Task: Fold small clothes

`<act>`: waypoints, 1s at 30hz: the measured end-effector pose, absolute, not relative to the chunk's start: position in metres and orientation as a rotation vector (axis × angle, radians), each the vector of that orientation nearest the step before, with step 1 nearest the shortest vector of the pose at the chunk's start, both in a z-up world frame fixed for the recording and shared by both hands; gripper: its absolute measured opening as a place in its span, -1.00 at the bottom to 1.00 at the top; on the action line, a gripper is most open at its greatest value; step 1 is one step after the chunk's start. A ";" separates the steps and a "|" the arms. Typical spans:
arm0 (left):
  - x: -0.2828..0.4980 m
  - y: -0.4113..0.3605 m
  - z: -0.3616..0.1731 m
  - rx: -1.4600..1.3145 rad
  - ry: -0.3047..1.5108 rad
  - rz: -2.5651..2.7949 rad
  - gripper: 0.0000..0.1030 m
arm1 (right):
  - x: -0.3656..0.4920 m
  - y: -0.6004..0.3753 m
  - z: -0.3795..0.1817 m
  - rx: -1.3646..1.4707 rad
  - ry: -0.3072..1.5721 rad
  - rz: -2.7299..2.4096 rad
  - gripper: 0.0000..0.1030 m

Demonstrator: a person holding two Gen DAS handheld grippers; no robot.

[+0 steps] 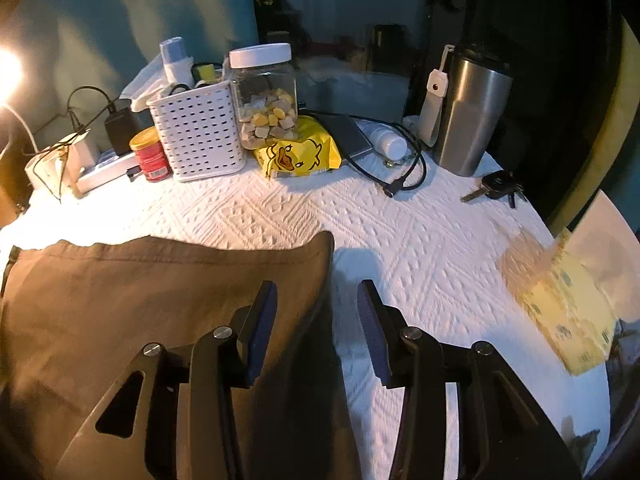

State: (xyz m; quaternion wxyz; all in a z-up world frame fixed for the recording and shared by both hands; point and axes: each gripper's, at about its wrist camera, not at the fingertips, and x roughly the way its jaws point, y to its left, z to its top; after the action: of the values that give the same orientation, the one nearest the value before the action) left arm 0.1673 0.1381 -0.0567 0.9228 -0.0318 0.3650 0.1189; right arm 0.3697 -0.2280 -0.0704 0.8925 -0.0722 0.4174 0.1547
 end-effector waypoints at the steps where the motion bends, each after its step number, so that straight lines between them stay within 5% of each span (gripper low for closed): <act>1: 0.165 0.132 -0.056 -0.071 0.747 0.224 0.21 | 0.364 -0.230 -0.068 -0.150 0.862 0.324 -0.14; 30: 0.096 -0.002 -0.060 -0.133 0.781 -0.107 0.21 | 0.168 -0.332 -0.070 -0.006 0.923 0.283 0.08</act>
State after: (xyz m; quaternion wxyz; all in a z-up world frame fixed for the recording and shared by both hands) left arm 0.0964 -0.0020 -0.0598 0.9212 -0.0646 0.3801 -0.0520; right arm 0.1678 -0.3319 -0.0700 0.8857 -0.0029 0.4438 0.1359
